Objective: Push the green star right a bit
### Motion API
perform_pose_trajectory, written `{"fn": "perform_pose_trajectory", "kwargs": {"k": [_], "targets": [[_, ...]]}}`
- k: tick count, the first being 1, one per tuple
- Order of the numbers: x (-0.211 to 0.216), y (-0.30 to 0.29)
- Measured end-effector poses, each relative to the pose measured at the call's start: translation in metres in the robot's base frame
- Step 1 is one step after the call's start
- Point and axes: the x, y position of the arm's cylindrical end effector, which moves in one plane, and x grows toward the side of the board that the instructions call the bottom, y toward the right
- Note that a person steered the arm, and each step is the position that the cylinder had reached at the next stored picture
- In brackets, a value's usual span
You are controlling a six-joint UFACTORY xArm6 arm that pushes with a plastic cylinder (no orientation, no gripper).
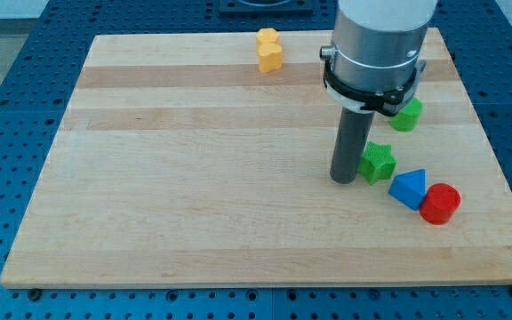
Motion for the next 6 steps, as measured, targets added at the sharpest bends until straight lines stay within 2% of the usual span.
{"fn": "perform_pose_trajectory", "kwargs": {"k": [2,4,6], "targets": [[-0.006,0.027],[-0.029,0.03],[-0.014,0.031]]}}
